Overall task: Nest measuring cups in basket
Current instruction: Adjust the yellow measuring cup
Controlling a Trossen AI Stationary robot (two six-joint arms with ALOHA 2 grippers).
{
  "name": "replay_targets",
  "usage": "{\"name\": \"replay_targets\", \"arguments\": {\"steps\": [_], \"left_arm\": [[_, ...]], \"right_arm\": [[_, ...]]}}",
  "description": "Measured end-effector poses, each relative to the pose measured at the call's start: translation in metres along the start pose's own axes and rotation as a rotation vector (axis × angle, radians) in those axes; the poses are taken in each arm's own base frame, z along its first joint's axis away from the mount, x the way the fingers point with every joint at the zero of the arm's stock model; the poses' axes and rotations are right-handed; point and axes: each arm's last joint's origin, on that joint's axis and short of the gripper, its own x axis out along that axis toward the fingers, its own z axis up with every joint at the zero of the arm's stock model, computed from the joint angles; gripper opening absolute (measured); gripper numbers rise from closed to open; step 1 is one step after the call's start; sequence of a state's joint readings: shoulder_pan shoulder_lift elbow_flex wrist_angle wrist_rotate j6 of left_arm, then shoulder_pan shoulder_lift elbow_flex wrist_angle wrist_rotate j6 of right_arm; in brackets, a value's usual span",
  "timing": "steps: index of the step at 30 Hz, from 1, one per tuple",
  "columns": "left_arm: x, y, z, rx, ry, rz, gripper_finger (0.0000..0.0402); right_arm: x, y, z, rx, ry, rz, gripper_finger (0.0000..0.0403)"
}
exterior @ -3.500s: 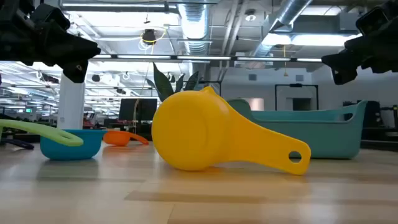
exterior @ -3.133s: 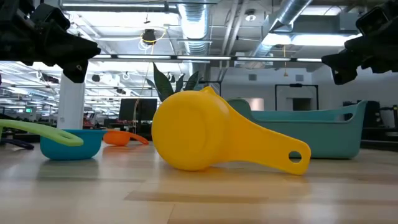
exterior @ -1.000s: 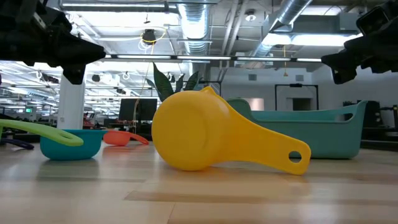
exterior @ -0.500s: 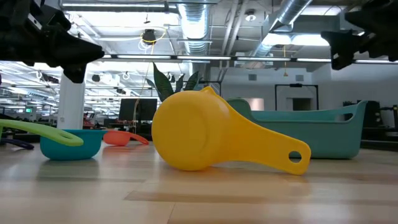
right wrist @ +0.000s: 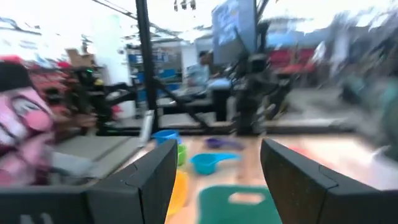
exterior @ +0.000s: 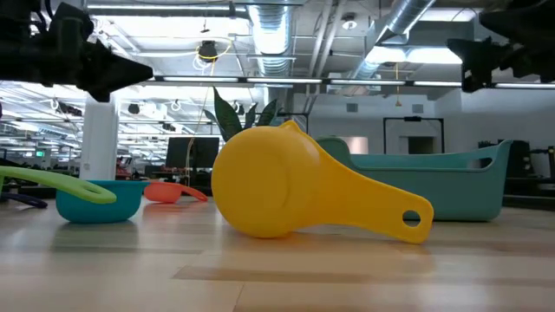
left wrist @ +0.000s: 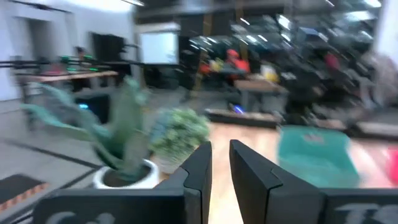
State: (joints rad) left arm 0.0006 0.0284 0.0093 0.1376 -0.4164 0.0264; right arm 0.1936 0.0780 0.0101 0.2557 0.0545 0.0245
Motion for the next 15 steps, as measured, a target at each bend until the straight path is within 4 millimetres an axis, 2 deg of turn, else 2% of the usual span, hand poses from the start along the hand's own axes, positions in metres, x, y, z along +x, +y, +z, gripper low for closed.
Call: {"name": "replay_targets", "arguments": {"steps": [5, 11, 15], "left_arm": [[-0.0001, 0.0043, 0.0086, -0.033, -0.082, 0.106, 0.0049], [0.0005, -0.0001, 0.0071, -0.013, -0.073, -0.073, 0.0049], [0.0003, -0.0013, 0.0082, -0.019, -0.085, -0.117, 0.0049]], "right_arm": [[-0.0001, 0.0003, 0.0050, -0.229, -0.051, 0.000, 0.0255], [-0.0002, 0.0033, 0.0045, -0.259, -0.052, 0.052, 0.0255], [-0.0002, 0.0040, 0.0036, -0.237, -0.043, 0.058, 0.0255]]}}
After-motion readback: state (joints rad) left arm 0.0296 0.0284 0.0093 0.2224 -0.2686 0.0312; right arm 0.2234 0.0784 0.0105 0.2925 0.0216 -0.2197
